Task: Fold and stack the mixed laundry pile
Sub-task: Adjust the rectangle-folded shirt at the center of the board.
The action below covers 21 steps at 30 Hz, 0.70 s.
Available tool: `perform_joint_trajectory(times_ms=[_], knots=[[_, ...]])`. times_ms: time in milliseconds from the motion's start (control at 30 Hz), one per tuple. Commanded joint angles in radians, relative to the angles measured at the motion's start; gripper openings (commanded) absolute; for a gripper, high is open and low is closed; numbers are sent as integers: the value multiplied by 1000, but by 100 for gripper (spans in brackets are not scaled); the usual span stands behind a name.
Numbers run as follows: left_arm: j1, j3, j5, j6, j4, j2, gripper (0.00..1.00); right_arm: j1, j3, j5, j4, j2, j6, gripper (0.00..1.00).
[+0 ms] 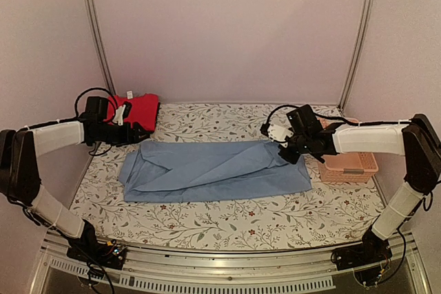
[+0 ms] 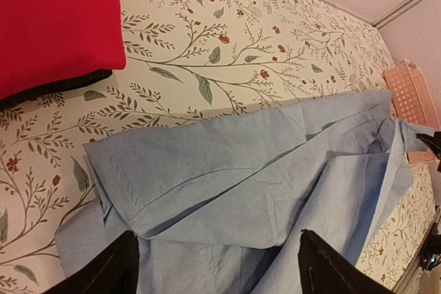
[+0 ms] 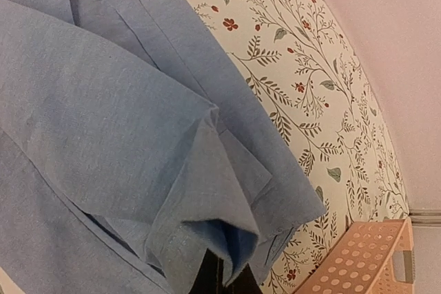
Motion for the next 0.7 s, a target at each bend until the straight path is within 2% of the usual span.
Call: perform_joint_trajectory(times_ms=[0, 33, 67, 100, 133, 267, 333, 367, 433, 533, 667], knots=[[17, -5, 6, 11, 11, -32, 79, -2, -83, -16, 100, -101, -67, 5], [18, -3, 14, 16, 9, -31, 79, 3, -101, -35, 65, -130, -56, 16], [18, 2, 30, 22, 8, -30, 79, 9, -102, -29, 17, -147, -46, 35], [17, 8, 53, 28, 8, -30, 80, 11, -87, -34, -47, -170, 6, 49], [18, 14, 67, 32, 8, -31, 80, 12, -69, -43, -113, -188, 44, 58], [12, 46, 118, 63, 5, -13, 81, 12, -3, -135, -307, -272, 185, 74], [-11, 76, 143, 90, -18, 15, 81, 9, 10, -164, -344, -326, 258, 81], [-31, 98, 148, 119, -37, 33, 81, 4, 19, -211, -364, -346, 293, 82], [-86, 150, 121, 162, -70, 75, 81, -14, 26, -264, -392, -375, 410, 82], [-177, 242, 101, 230, -116, 160, 78, -113, 18, -427, -421, -387, 575, 78], [-299, 410, 51, 315, -175, 327, 75, -227, 22, -545, -425, -328, 810, 78]])
